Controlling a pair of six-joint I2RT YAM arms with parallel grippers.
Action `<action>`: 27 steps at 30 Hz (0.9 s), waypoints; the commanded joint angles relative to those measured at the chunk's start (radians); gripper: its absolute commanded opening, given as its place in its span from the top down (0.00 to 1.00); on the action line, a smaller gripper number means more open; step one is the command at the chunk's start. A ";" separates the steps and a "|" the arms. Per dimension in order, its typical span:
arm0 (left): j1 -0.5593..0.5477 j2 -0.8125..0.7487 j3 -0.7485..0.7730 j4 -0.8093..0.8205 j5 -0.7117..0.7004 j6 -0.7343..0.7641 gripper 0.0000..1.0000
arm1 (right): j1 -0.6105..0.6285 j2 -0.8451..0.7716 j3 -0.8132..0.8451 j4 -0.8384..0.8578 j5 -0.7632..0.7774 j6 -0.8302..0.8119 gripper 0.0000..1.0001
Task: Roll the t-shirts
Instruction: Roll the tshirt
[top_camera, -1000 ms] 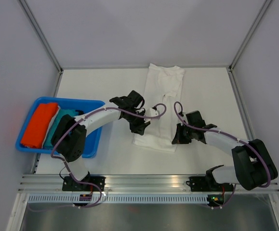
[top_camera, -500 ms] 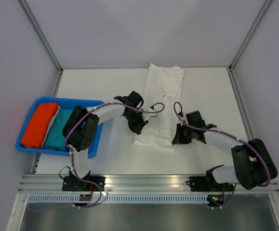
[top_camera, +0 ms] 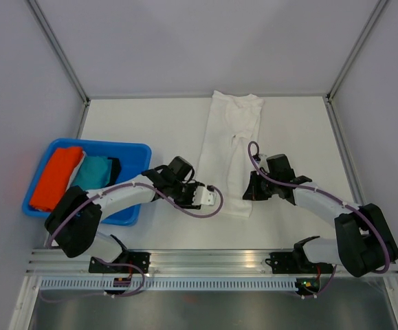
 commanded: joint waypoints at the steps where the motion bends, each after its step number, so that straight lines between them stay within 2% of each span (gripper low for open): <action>1: -0.031 0.021 -0.068 0.140 -0.030 0.160 0.50 | -0.005 -0.008 0.026 0.031 -0.028 -0.024 0.93; 7: -0.045 0.110 -0.073 0.180 -0.097 0.169 0.50 | -0.005 -0.011 0.011 0.034 -0.028 -0.032 0.92; 11: -0.045 0.127 -0.088 0.188 -0.156 0.143 0.55 | -0.004 -0.034 0.041 0.014 -0.035 -0.056 0.89; 14: -0.045 0.105 -0.105 0.188 -0.136 0.146 0.64 | -0.004 -0.093 0.103 0.014 -0.095 -0.108 0.75; 15: -0.045 0.104 -0.106 0.188 -0.131 0.144 0.74 | -0.002 -0.114 0.114 0.020 -0.104 -0.134 0.71; 17: -0.045 0.108 -0.102 0.187 -0.136 0.140 0.89 | -0.002 -0.166 0.109 0.008 -0.109 -0.251 0.68; 18: -0.045 0.108 -0.096 0.182 -0.142 0.132 0.98 | -0.002 -0.181 0.100 -0.005 -0.106 -0.295 0.62; 19: -0.042 0.107 -0.073 0.173 -0.139 0.120 0.98 | -0.001 -0.196 0.089 -0.018 -0.107 -0.338 0.61; 21: -0.011 0.099 -0.029 0.078 -0.092 0.069 0.98 | 0.004 -0.242 0.063 -0.066 -0.111 -0.522 0.46; 22: 0.004 0.099 0.025 0.037 -0.025 0.053 0.98 | 0.010 -0.262 0.054 -0.078 -0.112 -0.582 0.44; 23: 0.035 0.104 0.050 -0.040 0.005 0.027 0.98 | 0.040 -0.301 0.036 -0.110 -0.115 -0.731 0.42; 25: 0.047 0.108 0.084 -0.085 0.025 0.013 0.98 | 0.087 -0.338 0.008 -0.124 -0.074 -0.840 0.37; 27: 0.052 0.108 0.085 -0.100 0.022 0.011 0.98 | 0.171 -0.361 -0.035 -0.146 -0.048 -0.959 0.37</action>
